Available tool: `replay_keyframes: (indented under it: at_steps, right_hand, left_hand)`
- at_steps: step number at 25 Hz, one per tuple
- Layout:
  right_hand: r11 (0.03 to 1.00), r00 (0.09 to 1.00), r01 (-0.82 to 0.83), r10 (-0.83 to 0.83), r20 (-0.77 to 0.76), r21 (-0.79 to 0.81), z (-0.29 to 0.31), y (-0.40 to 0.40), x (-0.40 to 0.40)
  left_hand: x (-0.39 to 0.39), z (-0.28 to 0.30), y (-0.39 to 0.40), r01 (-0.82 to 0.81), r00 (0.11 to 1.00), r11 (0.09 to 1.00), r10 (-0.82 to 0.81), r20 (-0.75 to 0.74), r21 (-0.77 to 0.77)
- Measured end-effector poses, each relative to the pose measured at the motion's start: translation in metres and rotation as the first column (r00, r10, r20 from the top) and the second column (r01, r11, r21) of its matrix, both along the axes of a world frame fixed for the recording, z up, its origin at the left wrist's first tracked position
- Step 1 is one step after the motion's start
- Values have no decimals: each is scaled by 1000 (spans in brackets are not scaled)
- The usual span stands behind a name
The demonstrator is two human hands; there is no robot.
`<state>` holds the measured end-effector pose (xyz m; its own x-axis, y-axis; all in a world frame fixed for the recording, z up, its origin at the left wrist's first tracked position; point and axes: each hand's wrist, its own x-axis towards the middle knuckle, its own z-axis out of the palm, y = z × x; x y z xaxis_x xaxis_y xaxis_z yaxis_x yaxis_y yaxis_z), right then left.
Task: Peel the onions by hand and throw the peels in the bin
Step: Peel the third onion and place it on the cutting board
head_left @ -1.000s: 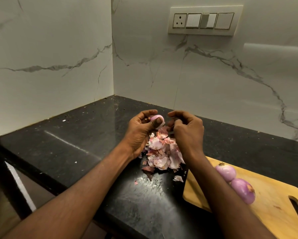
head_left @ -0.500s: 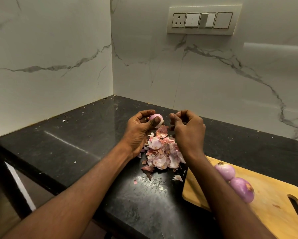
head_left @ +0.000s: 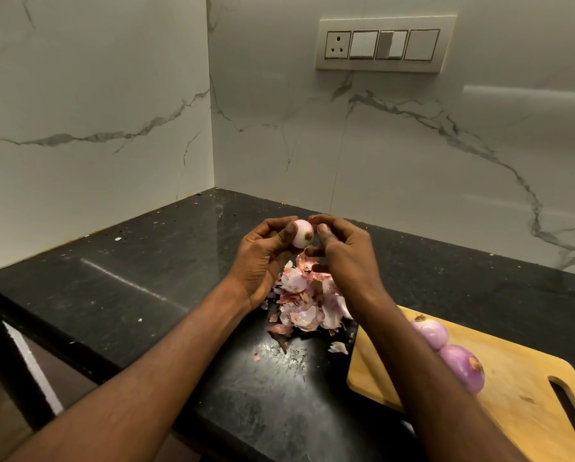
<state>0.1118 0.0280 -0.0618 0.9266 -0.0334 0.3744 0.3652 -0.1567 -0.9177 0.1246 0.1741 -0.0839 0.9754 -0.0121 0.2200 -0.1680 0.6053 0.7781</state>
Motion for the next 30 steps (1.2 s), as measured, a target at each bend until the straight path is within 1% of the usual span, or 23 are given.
replay_keyframes:
  at_steps: [2, 3, 5, 6, 7, 9, 10, 11, 12, 13, 14, 15, 16, 17, 20, 24, 26, 27, 28, 30]
  right_hand:
    - [995, 998, -62, 64, 19, -75, -2, 2, -2]
    - [988, 996, -61, 70, 55, -142, -4, 4, -4]
    - [963, 987, 17, 27, 157, -269, -9, 9, -6]
    - [955, 980, 67, -8, 198, -290, -10, 12, -7]
    - [956, 974, 92, -29, 225, -279, -9, 14, -8]
    - [977, 976, 70, -25, 218, -201, -8, 17, -10]
    - [987, 980, 49, -18, 200, -153, -7, 17, -12]
    - [993, 984, 31, -11, 180, -110, -6, 17, -12]
    - [997, 987, 16, -5, 163, -72, -5, 17, -13]
    - [999, 988, 16, -8, 152, -47, -7, 18, -13]
    - [999, 988, 28, -21, 154, -40, -9, 20, -15]
    - [997, 984, 59, -49, 170, -52, -11, 23, -16]
    - [991, 977, 108, -90, 193, -83, -13, 25, -17]
    - [977, 965, 168, -135, 226, -133, -15, 26, -16]
    - [909, 909, 309, -196, 369, -279, -19, 24, -10]
    - [833, 856, 409, -209, 472, -372, -14, 20, -12]
    - [810, 827, 463, -250, 503, -359, -12, 18, -15]
    - [815, 818, 480, -283, 500, -323, -10, 16, -14]
    - [836, 825, 470, -302, 478, -284, -8, 13, -12]
    - [892, 880, 371, -250, 403, -257, -5, 9, -7]
  left_hand:
    - [-1, 1, 1, -7, 998, 999, 5, -56, -38]
    - [-2, 3, 1, -12, 997, 998, 7, -83, -59]
    - [-4, 5, 0, -32, 993, 997, 24, -120, -70]
    - [-3, 4, 0, -51, 991, 997, 42, -125, -65]
    - [-4, 4, -1, -73, 990, 995, 64, -128, -71]
    - [-1, 3, -1, -134, 982, 988, 122, -142, -79]
    - [1, 2, -2, -142, 983, 987, 131, -131, -73]
    - [-1, 3, -2, -112, 989, 992, 105, -106, -65]
    - [-3, 5, -3, -71, 995, 997, 70, -75, -19]
    - [-6, 6, -5, -34, 999, 997, 37, -39, 72]
    - [-8, 7, -8, -40, 999, 980, 42, -5, 193]
    - [-11, 7, -11, -64, 998, 954, 60, 21, 293]
    - [-12, 6, -15, -104, 995, 928, 98, 32, 359]
    - [-13, 5, -17, -132, 991, 914, 131, 27, 383]
    - [-15, 7, -19, -191, 980, 901, 195, 30, 389]
    - [-13, 7, -19, -253, 967, 873, 239, 88, 416]
    - [-10, 4, -18, -298, 954, 854, 278, 110, 425]
    - [-9, 3, -17, -322, 946, 848, 307, 103, 421]
    - [-7, 2, -16, -343, 937, 843, 336, 91, 415]
    - [-4, 1, -14, -372, 924, 831, 375, 78, 413]
